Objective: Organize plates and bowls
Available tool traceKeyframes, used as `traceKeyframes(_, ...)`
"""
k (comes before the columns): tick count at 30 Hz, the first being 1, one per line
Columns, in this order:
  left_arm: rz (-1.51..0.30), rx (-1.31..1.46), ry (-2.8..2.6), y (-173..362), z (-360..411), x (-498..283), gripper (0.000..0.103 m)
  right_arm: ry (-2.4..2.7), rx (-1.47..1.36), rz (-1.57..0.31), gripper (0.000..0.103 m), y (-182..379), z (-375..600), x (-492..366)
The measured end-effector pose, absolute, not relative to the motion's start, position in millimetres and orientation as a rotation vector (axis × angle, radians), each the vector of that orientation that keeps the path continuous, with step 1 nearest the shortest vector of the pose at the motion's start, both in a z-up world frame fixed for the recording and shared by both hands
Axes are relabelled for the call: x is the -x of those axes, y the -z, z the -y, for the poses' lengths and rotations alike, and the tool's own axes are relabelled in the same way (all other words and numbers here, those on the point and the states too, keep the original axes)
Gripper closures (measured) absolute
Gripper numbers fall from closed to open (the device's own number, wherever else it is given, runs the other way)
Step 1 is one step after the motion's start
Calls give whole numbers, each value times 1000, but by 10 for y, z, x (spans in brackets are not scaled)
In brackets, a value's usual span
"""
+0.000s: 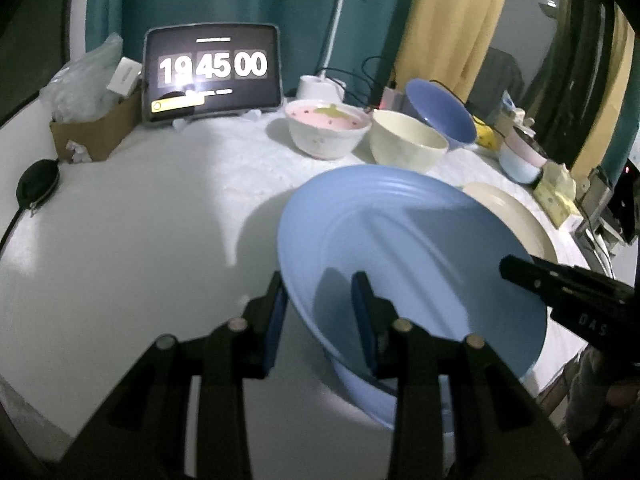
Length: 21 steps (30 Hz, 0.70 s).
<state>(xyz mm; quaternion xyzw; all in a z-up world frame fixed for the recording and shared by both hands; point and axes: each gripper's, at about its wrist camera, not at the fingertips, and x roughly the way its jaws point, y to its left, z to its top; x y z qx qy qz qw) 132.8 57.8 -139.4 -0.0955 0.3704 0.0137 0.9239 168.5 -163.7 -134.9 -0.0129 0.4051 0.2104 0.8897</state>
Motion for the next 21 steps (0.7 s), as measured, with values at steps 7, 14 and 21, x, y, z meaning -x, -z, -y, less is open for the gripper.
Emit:
traceKeyframes(7,-787,148,-32,1484,-425,-1281,69,-418,24,-841,77,1427,1726,-1607)
traceKeyframes(14,-809,78,-30,1569,-250,-1271,69,-375,70,-840,77,1544,1768,-1553)
traceKeyframes(21,-830,14,-41,1603,-157,-1299,68,-361,103,-850,77,1660,1775,-1571)
